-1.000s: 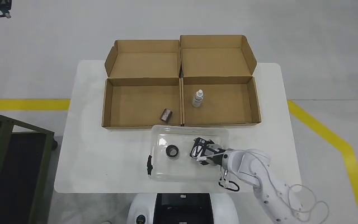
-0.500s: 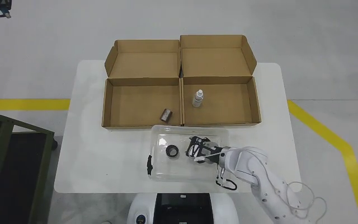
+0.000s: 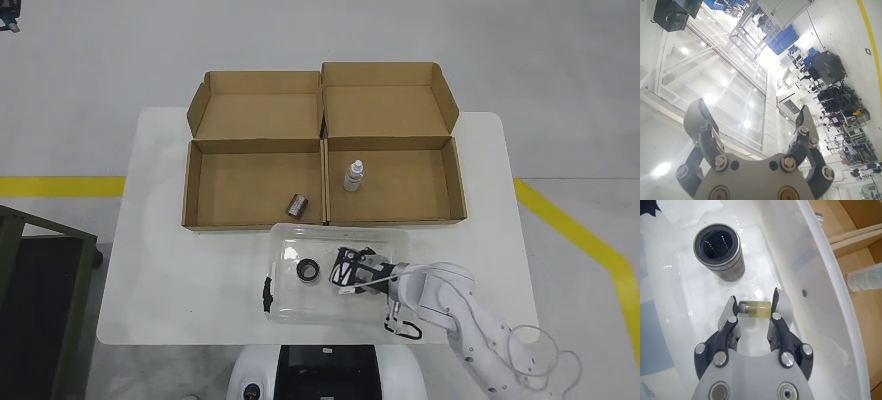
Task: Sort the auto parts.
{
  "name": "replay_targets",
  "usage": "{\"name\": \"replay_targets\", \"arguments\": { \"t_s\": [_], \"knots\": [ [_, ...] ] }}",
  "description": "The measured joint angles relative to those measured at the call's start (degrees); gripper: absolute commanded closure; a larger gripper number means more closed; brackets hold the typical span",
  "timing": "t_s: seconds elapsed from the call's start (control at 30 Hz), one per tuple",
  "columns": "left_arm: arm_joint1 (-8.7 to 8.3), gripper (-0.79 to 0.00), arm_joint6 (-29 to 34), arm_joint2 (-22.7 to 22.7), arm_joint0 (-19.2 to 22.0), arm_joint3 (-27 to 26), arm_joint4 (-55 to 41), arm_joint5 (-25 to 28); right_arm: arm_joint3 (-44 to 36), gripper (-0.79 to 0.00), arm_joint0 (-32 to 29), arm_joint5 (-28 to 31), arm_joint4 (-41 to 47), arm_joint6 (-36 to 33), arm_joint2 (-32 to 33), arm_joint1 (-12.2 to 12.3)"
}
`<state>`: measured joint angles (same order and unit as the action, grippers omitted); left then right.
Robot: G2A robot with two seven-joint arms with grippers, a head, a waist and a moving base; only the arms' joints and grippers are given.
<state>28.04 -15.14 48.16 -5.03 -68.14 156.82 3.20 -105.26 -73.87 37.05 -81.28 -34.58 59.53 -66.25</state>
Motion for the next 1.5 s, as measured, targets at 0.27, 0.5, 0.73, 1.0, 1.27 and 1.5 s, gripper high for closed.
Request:
{"name": "replay_targets", "arguments": {
  "t_s": [0.27,0.5,0.73,1.0,1.27,1.5],
  "knots": [
    [0.0,-0.785,0.0,0.0,0.0,0.0,0.0,0.0,0.3,-0.548,1.8,0.2,0.8,-2.8,-1.0,-0.1],
    [0.0,-0.785,0.0,0.0,0.0,0.0,0.0,0.0,-1.5,-0.499,0.4,-2.8,2.5,-3.9,-0.4,0.0],
    [0.0,-0.785,0.0,0.0,0.0,0.0,0.0,0.0,-2.7,-0.372,-2.3,-10.1,4.4,-4.3,-0.3,-0.3],
    [0.0,-0.785,0.0,0.0,0.0,0.0,0.0,0.0,-5.3,-0.388,-4.8,-15.3,2.2,-4.6,0.0,-0.2],
    [0.0,-0.785,0.0,0.0,0.0,0.0,0.0,0.0,-6.4,-0.382,-7.0,-16.4,1.4,-4.9,-0.1,0.0],
    [0.0,-0.785,0.0,0.0,0.0,0.0,0.0,0.0,-4.6,-0.376,-6.7,-18.1,1.2,-4.2,-1.1,-0.3]
  ]
}}
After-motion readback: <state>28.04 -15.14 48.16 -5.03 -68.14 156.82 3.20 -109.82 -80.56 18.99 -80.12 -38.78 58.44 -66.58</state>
